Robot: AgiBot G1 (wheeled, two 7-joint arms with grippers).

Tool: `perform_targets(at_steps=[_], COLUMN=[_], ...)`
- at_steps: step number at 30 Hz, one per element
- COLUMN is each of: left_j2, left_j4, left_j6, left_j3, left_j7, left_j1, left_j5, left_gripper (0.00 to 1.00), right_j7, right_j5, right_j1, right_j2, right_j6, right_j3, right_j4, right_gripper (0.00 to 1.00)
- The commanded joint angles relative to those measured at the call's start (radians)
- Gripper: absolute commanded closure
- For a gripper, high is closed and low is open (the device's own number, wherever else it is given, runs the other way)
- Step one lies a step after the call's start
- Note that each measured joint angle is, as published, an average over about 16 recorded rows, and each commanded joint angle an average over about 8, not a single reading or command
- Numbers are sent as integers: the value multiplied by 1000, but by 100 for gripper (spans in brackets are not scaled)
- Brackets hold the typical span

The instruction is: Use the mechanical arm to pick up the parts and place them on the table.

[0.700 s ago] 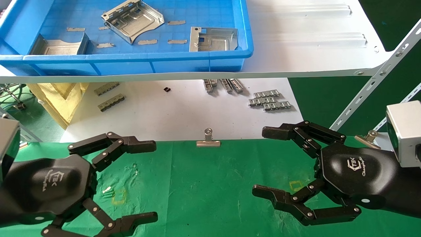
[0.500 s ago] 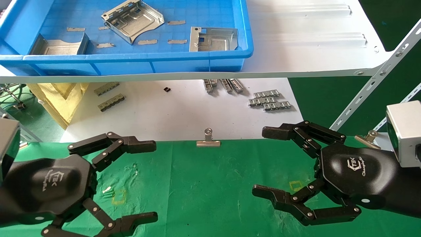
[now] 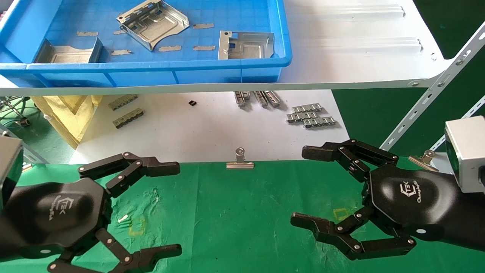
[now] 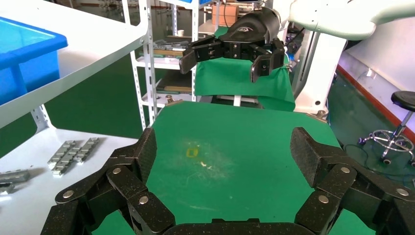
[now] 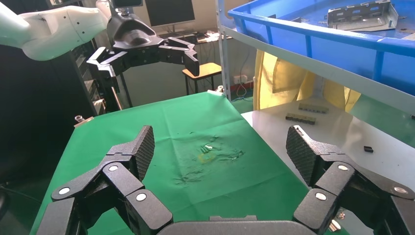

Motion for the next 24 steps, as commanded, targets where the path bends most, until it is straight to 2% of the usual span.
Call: perform_targets(at_steps=[1, 24], left_j2=[0, 0], left_j4=[0, 0], left_j6=[0, 0], left_j3=[0, 0], left_j7=[0, 0], left_j1=[0, 0], left_j5=[0, 0], left_gripper=[0, 0], right_j7=[0, 0], right_j5=[0, 0], right_j1=[0, 0], right_j2=[0, 0], right_j6=[0, 0], right_j3=[0, 0], right_j4=[0, 0], right_gripper=[0, 0])
